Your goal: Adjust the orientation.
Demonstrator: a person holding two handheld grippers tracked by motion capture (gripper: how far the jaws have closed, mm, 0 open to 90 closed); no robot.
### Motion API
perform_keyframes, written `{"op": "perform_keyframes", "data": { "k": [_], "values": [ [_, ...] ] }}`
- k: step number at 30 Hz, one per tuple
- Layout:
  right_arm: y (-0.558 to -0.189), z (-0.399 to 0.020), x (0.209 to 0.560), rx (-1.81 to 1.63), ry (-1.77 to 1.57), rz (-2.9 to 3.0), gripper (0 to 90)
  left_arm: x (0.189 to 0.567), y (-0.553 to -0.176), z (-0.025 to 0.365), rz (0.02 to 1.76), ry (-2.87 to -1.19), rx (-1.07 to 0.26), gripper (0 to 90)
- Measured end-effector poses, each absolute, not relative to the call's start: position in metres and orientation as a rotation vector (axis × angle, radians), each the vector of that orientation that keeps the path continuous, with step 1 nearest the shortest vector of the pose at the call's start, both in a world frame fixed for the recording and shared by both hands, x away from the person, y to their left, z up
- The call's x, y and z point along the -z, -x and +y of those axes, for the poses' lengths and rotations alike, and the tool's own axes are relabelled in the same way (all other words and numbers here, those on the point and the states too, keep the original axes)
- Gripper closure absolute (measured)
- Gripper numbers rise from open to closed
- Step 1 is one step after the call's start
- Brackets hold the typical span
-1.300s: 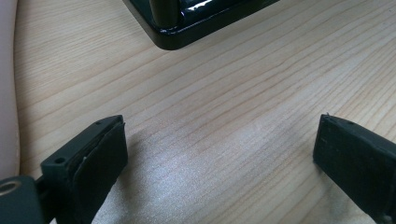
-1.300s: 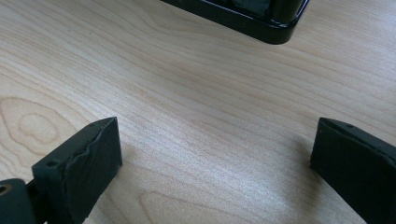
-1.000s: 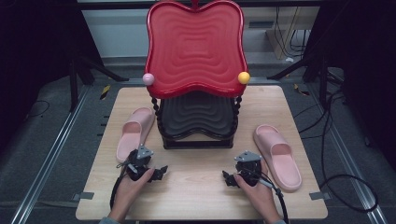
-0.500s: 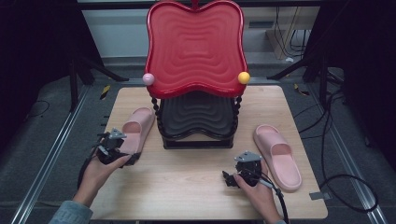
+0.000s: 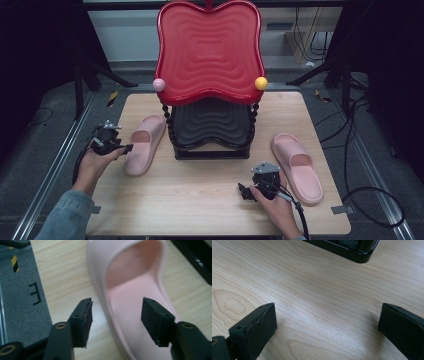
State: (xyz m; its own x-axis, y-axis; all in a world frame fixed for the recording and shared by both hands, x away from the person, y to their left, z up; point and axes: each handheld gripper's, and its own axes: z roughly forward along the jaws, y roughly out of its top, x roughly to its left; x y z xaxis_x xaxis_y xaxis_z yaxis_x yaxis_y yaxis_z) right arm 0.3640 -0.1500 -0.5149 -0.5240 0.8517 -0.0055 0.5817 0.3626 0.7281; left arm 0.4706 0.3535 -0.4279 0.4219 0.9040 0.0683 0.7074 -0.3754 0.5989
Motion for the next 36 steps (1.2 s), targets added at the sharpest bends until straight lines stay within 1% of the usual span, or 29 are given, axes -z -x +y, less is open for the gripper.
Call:
{"op": "perform_keyframes", "data": {
  "k": [1,2,3,5,6,13,16,18,20,21,23,24,26,29,31,34,36],
  "values": [
    [-0.364,-0.150,0.515,-0.967,-1.252,2.247,2.1,0.429,-0.476,0.355,1.361,-2.192,-0.533,47.2],
    [-0.364,-0.150,0.515,-0.966,-1.252,2.247,2.1,0.430,-0.480,0.355,1.360,-2.197,-0.535,49.7],
    [-0.364,-0.150,0.515,-0.966,-1.252,2.247,2.1,0.430,-0.484,0.355,1.356,-2.204,-0.535,50.2],
    [-0.364,-0.150,0.515,-0.967,-1.252,2.247,2.1,0.431,-0.489,0.355,1.348,-2.188,-0.525,52.7],
    [-0.364,-0.150,0.515,-0.967,-1.252,2.247,2.1,0.432,-0.495,0.355,1.350,-2.154,-0.507,54.2],
    [-0.364,-0.150,0.515,-0.968,-1.250,2.249,2.1,0.440,-0.508,0.349,1.369,-2.189,-0.537,59.6],
    [-0.364,-0.150,0.515,-0.968,-1.250,2.249,2.1,0.448,-0.515,0.345,1.376,-2.204,-0.545,64.0],
    [-0.364,-0.150,0.515,-0.968,-1.250,2.249,2.1,0.451,-0.518,0.343,1.381,-2.198,-0.548,67.9],
    [-0.364,-0.150,0.515,-0.968,-1.250,2.249,2.1,0.451,-0.518,0.342,1.391,-2.185,-0.555,74.4],
    [-0.364,-0.150,0.515,-0.968,-1.250,2.249,2.1,0.451,-0.518,0.342,1.391,-2.185,-0.555,76.0],
    [-0.364,-0.150,0.515,-0.969,-1.252,2.250,2.1,0.450,-0.516,0.342,1.404,-2.199,-0.601,81.2],
    [-0.364,-0.150,0.515,-0.968,-1.249,2.250,2.1,0.449,-0.514,0.344,1.407,-2.187,-0.602,82.9],
    [-0.364,-0.150,0.515,-0.967,-1.250,2.250,2.1,0.444,-0.506,0.347,1.399,-2.179,-0.606,83.4],
    [-0.364,-0.150,0.515,-0.968,-1.253,2.250,2.1,0.432,-0.485,0.347,1.351,-2.197,-0.658,83.6],
    [-0.363,-0.150,0.515,-0.970,-1.252,2.254,2.2,0.423,-0.465,0.348,1.313,-2.174,-0.651,84.0],
    [-0.363,-0.150,0.515,-0.967,-1.243,2.252,2.4,0.412,-0.428,0.345,1.237,-2.198,-0.675,84.0],
    [-0.363,-0.150,0.515,-0.968,-1.243,2.253,2.4,0.410,-0.403,0.341,1.189,-2.214,-0.661,83.9]
  ]
}}
